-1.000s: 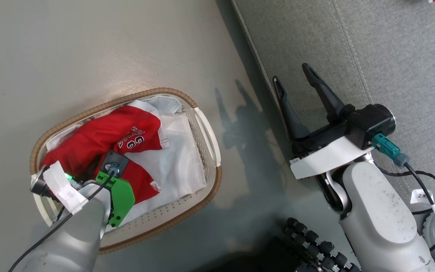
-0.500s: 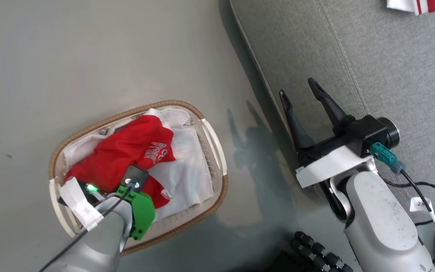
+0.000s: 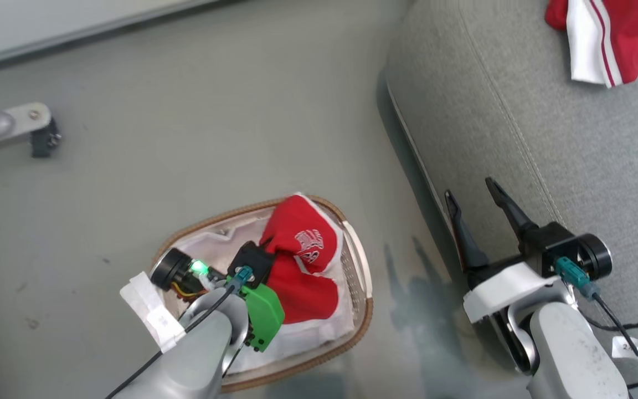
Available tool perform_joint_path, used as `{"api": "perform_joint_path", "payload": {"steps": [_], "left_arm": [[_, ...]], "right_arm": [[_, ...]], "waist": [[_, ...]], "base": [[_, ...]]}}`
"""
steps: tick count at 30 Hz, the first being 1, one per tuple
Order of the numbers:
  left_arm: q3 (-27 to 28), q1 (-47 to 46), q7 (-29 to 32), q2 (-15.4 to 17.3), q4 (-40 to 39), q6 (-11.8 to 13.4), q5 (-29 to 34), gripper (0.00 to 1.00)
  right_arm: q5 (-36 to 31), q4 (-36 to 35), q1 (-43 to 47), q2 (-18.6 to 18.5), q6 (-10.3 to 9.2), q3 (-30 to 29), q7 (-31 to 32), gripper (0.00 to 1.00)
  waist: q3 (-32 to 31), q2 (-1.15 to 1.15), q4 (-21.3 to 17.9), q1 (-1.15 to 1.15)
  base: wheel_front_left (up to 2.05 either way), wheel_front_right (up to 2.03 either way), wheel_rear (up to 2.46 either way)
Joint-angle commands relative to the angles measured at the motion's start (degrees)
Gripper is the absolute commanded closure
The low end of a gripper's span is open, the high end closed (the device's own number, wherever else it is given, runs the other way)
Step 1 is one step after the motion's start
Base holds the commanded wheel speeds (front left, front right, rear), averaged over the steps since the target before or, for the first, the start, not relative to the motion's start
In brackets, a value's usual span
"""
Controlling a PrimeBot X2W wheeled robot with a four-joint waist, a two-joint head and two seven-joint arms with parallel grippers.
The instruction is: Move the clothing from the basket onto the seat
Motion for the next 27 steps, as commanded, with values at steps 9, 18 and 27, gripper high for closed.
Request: {"api": "perform_joint_path", "payload": {"steps": [9, 18, 27], "left_arm": [[-1.1, -3.7, 0.0, 2.4, -9.4, -1.3, 0.4, 1.00], [-4.0, -13.3, 0.0, 4.1, -12.6, -1.6, -1.5, 1.00], [-8.2, -23.9, 0.0, 6.1, -11.8, -1.6, -5.5, 1.00]], "right_arm": [[0.6, 0.8, 5.9, -0.3, -0.08, -0.7, -0.1, 0.00], [0.3, 0.8, 7.6, -0.3, -0.08, -0.3, -0.1, 0.00], [-0.3, 0.7, 5.8, -0.3, -0.08, 3.5, -0.1, 0.00]], "waist": [[-16.3, 0.00, 7.8, 0.00], [-21.6, 0.00, 8.3, 0.00], [-23.5, 0.00, 8.2, 0.00]], "base": [[0.00, 0.00, 0.00], [0.00, 0.00, 0.00], [0.00, 0.00, 0.00]]}}
